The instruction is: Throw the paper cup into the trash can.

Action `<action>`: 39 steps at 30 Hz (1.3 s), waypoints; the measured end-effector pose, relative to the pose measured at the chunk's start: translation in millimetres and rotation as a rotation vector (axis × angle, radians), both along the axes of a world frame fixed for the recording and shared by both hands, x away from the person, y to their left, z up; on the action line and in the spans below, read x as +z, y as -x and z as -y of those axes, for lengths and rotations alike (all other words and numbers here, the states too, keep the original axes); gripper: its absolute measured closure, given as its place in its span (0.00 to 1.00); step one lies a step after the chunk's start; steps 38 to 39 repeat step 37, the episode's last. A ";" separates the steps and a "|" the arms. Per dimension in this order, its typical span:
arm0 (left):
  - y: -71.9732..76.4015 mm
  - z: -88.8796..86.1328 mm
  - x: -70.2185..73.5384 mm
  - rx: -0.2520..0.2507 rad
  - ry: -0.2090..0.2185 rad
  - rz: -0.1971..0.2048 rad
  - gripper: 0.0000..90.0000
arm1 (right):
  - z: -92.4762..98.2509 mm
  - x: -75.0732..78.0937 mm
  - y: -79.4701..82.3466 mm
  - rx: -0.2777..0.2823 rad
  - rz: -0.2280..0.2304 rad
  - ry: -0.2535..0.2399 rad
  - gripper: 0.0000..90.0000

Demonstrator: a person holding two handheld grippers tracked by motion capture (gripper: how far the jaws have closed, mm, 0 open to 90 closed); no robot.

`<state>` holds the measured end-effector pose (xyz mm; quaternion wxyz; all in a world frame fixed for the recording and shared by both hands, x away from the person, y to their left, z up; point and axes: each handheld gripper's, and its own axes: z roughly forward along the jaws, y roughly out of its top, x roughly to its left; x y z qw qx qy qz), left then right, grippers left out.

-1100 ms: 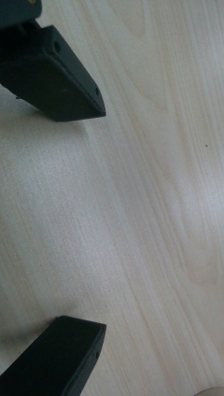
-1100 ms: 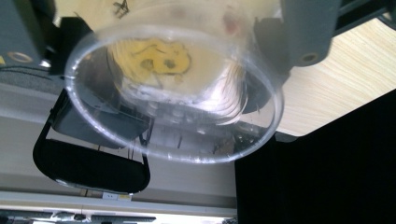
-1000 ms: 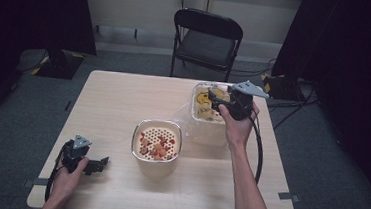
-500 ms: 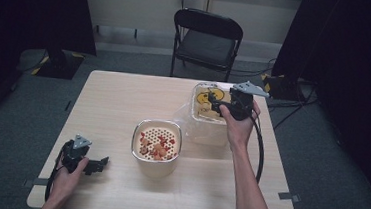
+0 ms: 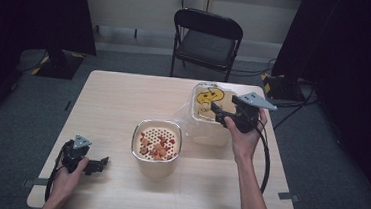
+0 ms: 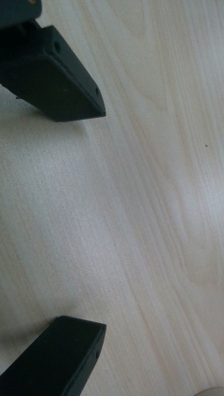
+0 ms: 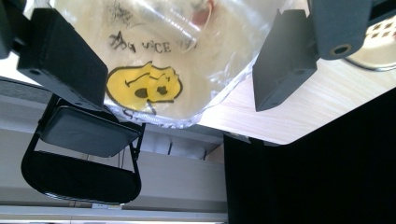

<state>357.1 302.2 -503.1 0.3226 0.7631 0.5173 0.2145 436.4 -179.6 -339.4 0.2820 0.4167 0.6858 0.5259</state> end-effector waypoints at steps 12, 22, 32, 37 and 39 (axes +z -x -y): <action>0.0 0.1 0.0 0.001 0.000 0.001 0.00 | 14.0 -22.8 55.2 -0.001 -0.029 0.062 0.19; 0.0 0.0 0.0 0.000 0.000 0.000 0.00 | 18.3 -69.4 81.2 -0.003 -0.118 0.087 0.18; 0.1 0.5 -0.2 0.004 0.006 0.001 0.00 | 24.4 -146.4 69.4 -0.040 -0.333 0.212 0.18; 0.1 0.4 -0.2 0.003 0.006 0.001 0.00 | 23.6 -157.8 65.2 -0.076 -0.366 0.270 0.18; 0.1 0.4 -0.2 0.003 0.006 0.001 0.00 | 23.6 -157.8 65.2 -0.076 -0.366 0.270 0.18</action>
